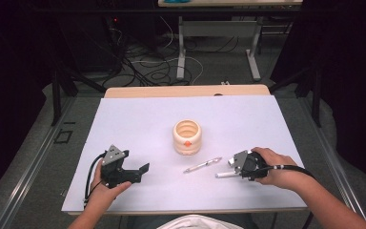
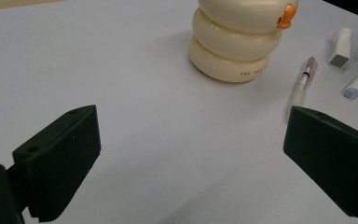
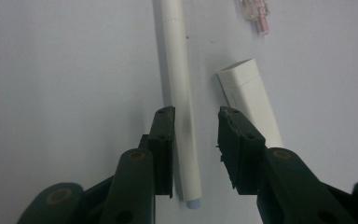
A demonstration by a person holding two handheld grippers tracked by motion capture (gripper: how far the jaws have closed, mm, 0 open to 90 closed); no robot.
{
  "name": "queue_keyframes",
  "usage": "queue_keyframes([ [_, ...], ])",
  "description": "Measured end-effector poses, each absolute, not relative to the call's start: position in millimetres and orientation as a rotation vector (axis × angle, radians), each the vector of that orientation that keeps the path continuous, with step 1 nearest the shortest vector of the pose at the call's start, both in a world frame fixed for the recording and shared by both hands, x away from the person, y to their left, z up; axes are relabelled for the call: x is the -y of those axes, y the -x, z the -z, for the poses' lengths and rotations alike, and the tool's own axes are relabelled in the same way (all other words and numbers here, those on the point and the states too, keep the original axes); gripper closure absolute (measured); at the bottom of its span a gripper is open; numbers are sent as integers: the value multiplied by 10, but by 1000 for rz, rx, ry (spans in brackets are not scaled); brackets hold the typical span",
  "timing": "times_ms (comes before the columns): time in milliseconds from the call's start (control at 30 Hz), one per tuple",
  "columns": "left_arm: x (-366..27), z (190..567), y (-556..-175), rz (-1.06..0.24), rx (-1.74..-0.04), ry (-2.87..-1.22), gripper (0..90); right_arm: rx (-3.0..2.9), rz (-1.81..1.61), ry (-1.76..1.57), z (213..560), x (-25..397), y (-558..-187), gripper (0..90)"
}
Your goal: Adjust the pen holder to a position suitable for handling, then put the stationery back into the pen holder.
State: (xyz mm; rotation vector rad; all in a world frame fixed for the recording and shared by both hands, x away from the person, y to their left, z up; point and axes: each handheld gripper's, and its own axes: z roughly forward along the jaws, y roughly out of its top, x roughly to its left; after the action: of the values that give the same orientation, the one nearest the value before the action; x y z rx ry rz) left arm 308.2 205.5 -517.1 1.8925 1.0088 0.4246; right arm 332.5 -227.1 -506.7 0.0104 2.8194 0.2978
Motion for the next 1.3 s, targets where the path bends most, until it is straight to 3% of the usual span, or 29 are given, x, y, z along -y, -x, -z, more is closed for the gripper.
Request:
queue_keyframes([
  [1300,-2090,5189,-3089,-425,-1023,-1888,43,-2864,-149,100,5267,2256,-3375,788],
])
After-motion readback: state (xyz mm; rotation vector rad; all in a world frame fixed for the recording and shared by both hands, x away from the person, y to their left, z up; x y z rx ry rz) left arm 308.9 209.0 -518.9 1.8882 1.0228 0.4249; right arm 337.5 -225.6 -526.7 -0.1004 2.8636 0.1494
